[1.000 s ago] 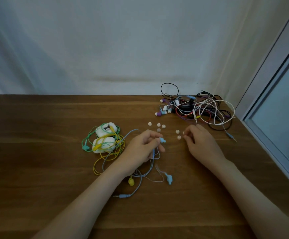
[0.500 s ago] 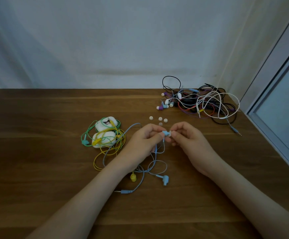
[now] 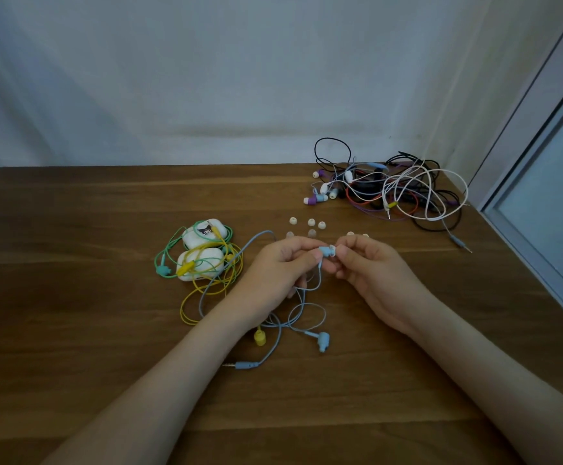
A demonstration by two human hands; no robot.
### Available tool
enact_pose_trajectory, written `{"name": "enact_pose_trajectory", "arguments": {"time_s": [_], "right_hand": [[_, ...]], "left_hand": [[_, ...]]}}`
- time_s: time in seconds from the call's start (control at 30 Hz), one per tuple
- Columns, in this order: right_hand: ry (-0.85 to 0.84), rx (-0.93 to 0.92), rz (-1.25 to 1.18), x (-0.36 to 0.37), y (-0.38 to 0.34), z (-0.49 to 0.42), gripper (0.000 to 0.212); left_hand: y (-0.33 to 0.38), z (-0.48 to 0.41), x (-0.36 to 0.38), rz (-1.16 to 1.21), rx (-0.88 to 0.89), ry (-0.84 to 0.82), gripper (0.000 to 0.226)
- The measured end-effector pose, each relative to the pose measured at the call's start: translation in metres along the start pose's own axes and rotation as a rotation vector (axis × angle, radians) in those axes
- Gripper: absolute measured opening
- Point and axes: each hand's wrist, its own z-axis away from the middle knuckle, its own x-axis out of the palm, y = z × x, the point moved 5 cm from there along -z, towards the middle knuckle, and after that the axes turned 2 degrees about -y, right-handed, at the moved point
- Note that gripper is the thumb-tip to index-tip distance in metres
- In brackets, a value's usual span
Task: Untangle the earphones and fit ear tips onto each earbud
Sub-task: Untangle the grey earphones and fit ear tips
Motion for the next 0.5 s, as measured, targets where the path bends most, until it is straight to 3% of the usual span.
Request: {"name": "enact_pose_trajectory", "arguments": {"time_s": [0.5], "right_hand": [[-0.009,0.034,0.079,-0.0005,0.0005,-0.0007,0.018]], "left_hand": [[0.0022,-0.0005,-0.0025,0.071,-0.068,-0.027,0.015]]}}
